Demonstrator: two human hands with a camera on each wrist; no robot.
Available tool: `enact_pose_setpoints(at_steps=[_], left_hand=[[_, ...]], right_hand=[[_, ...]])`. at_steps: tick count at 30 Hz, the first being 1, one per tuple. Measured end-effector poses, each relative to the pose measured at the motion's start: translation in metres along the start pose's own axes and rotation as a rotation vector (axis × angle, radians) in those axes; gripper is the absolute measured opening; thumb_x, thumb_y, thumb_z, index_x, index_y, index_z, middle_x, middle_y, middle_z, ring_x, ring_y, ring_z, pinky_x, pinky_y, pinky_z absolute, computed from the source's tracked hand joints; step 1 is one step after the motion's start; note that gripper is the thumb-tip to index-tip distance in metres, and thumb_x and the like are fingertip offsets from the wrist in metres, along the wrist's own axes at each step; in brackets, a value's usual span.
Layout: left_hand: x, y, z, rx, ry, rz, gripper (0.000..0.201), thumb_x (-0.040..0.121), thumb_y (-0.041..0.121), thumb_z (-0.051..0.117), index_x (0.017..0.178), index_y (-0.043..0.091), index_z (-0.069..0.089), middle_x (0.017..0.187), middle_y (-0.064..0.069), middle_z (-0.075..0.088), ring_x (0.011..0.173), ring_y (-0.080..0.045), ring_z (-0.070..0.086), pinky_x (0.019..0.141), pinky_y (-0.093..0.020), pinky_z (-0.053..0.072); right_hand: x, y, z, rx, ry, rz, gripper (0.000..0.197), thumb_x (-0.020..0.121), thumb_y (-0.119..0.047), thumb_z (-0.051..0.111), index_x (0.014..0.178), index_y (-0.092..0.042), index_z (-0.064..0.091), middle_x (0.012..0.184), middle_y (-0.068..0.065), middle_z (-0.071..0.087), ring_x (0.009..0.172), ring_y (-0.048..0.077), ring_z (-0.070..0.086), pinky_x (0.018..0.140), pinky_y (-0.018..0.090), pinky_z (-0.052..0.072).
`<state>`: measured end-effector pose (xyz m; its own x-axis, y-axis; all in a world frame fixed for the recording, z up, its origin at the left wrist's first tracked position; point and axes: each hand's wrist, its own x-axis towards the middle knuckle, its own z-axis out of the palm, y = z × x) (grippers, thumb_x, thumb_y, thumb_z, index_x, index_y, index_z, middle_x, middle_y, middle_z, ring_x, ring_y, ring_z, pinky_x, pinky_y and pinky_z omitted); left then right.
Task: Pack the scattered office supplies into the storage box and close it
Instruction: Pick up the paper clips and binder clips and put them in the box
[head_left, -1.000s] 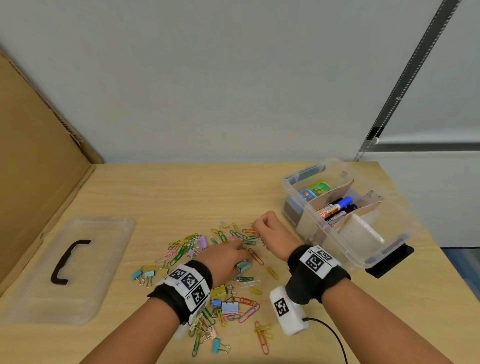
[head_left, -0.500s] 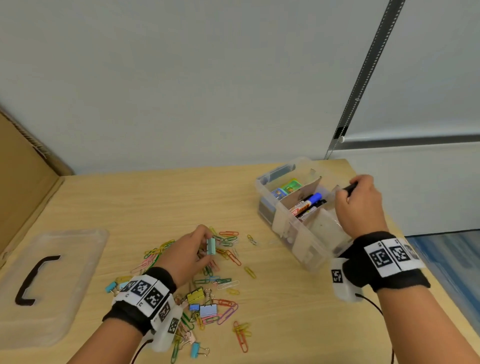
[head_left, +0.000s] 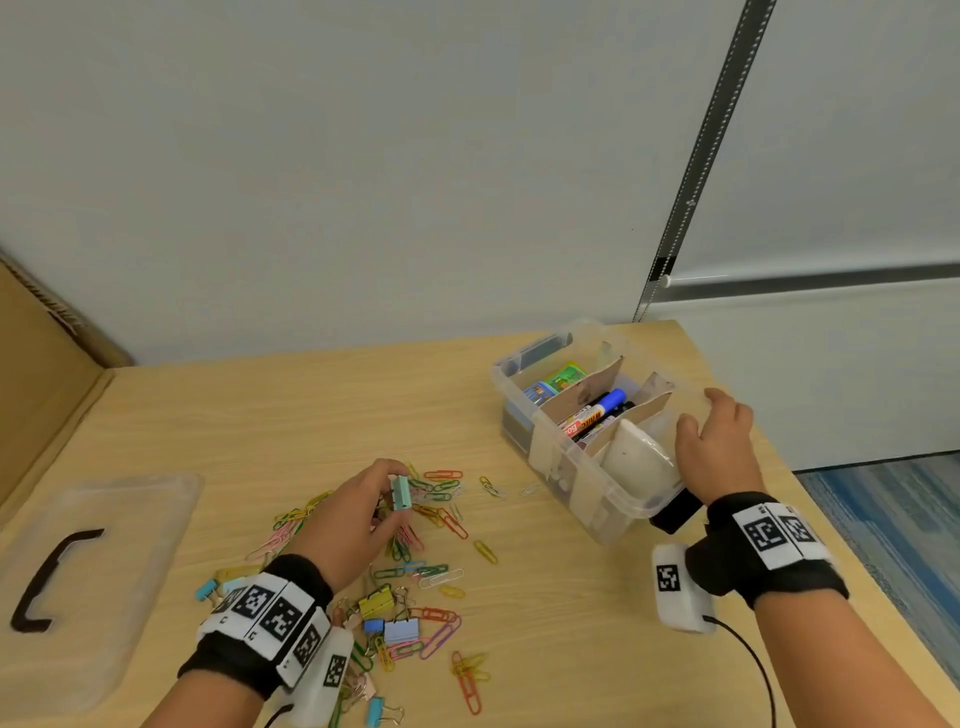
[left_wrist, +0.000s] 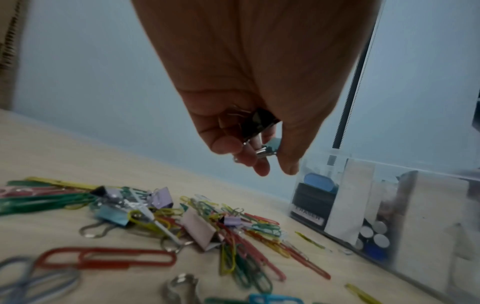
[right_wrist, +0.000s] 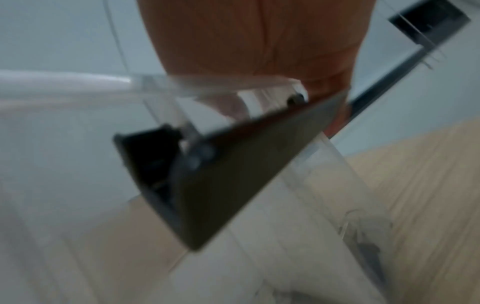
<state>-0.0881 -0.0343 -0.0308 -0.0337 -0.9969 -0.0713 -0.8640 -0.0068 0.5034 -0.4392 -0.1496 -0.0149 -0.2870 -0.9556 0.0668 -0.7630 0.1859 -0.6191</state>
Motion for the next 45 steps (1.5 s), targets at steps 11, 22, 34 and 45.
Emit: enact_pose_setpoints(at_steps=[11, 22, 34, 45], left_hand=[[0.049, 0.089, -0.022, -0.134, 0.234, 0.235, 0.039, 0.094, 0.029, 0.053, 0.131, 0.028, 0.044, 0.114, 0.014, 0.048, 0.086, 0.003, 0.049, 0.075, -0.008, 0.04], [0.16, 0.169, 0.018, 0.293, -0.011, 0.377, 0.043, 0.091, 0.014, 0.051, 0.133, 0.017, 0.042, 0.127, -0.007, 0.049, 0.121, -0.027, 0.044, 0.102, -0.043, 0.04], [0.183, 0.179, 0.019, 0.19, -0.276, 0.387, 0.052, 0.091, 0.011, 0.052, 0.141, 0.018, 0.039, 0.137, -0.009, 0.049, 0.113, -0.023, 0.055, 0.086, -0.021, 0.038], [0.105, 0.102, -0.054, -0.077, 0.116, 0.367, 0.036, 0.094, 0.008, 0.048, 0.125, 0.025, 0.056, 0.124, 0.006, 0.055, 0.101, -0.007, 0.058, 0.09, -0.02, 0.046]], right_hand=[[0.022, -0.023, 0.032, 0.165, 0.028, -0.11, 0.046, 0.094, -0.013, 0.037, 0.14, -0.006, 0.036, 0.142, 0.013, 0.033, 0.118, 0.035, 0.049, 0.098, 0.042, 0.04], [0.034, -0.043, 0.058, 0.229, -0.017, -0.228, 0.043, 0.098, -0.014, 0.032, 0.14, -0.006, 0.036, 0.14, 0.012, 0.037, 0.118, 0.031, 0.049, 0.097, 0.038, 0.04], [0.04, -0.04, 0.061, 0.273, -0.017, -0.271, 0.042, 0.1, -0.016, 0.031, 0.141, -0.007, 0.037, 0.139, 0.01, 0.037, 0.117, 0.027, 0.05, 0.093, 0.032, 0.039], [0.048, -0.049, 0.047, -0.037, -0.057, -0.281, 0.043, 0.101, -0.033, 0.029, 0.137, -0.015, 0.042, 0.144, 0.005, 0.037, 0.121, 0.032, 0.045, 0.089, 0.04, 0.042]])
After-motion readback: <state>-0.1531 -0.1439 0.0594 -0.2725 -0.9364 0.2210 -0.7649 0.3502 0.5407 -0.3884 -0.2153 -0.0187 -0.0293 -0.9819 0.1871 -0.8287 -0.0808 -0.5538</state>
